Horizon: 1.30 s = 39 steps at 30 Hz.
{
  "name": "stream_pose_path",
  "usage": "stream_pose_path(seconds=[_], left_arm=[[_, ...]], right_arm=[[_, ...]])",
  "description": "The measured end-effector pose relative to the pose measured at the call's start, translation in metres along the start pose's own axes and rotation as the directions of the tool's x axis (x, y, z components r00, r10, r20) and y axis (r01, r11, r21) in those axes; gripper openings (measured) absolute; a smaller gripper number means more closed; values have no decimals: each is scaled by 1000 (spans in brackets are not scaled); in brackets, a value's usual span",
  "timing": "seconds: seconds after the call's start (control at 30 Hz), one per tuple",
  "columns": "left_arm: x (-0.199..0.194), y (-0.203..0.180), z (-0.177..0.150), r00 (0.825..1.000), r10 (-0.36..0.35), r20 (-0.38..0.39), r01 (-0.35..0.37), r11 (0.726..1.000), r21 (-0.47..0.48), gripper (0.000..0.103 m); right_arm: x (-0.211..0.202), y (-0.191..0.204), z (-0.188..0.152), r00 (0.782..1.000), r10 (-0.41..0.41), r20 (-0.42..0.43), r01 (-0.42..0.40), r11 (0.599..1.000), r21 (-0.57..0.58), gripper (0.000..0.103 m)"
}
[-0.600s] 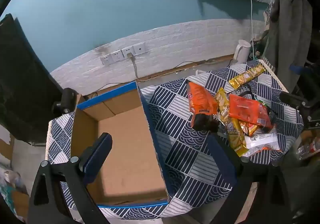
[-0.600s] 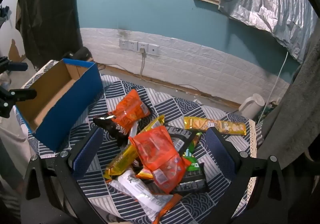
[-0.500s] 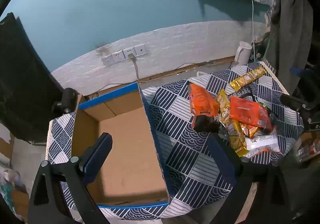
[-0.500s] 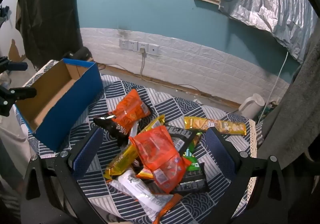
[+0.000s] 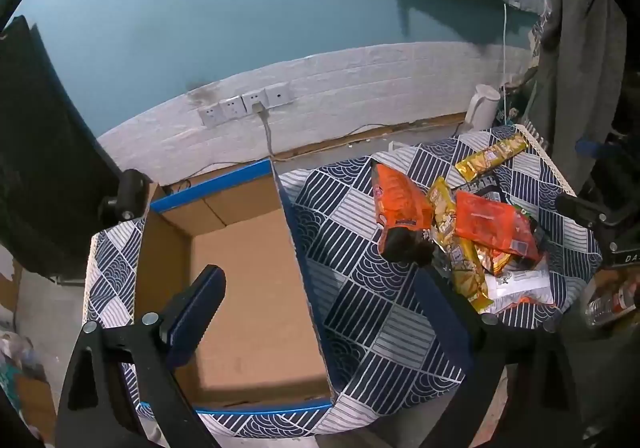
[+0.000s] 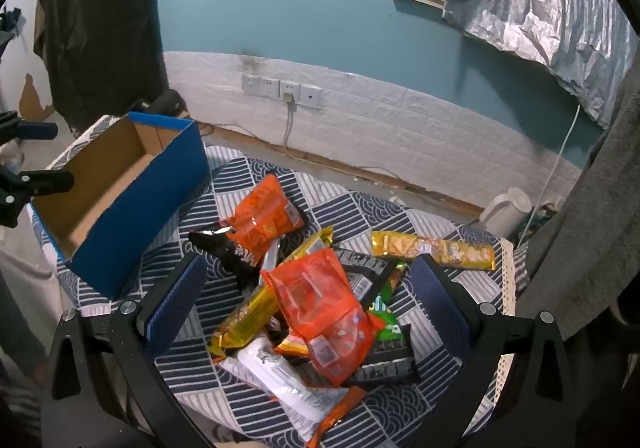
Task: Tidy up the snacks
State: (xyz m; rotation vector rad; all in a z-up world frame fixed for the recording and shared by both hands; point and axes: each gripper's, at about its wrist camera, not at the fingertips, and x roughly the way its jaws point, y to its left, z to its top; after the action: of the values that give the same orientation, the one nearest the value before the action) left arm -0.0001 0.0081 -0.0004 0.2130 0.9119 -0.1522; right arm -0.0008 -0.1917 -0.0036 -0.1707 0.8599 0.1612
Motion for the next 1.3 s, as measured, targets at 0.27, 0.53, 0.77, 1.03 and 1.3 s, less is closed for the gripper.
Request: stream_pose_path(seconds=[0.27, 0.53, 0.77, 1.03, 1.3], left_arm=[[2, -2, -1, 1000, 0, -10, 0, 1000, 11, 97], [3, -3, -2, 1000, 1, -12, -1, 1000, 9, 97], [4, -4, -3, 1000, -2, -17, 2, 1000, 13, 97], [4, -4, -3, 1000, -2, -21, 2, 1000, 13, 97], [4, -5, -5, 1000, -3, -23, 4, 1000, 15, 97]], right_arm=[[3, 2, -2, 1000, 2, -11, -3, 1000, -6, 100], [3, 1, -2, 1000, 8, -8, -8, 1000, -5, 100], [4, 3, -2, 1000, 12, -15, -12, 1000, -9, 100], [4, 4, -1, 1000, 14, -16, -14, 1000, -10, 100], [5, 6, -1, 1000, 16, -18, -16, 1000, -14, 100]])
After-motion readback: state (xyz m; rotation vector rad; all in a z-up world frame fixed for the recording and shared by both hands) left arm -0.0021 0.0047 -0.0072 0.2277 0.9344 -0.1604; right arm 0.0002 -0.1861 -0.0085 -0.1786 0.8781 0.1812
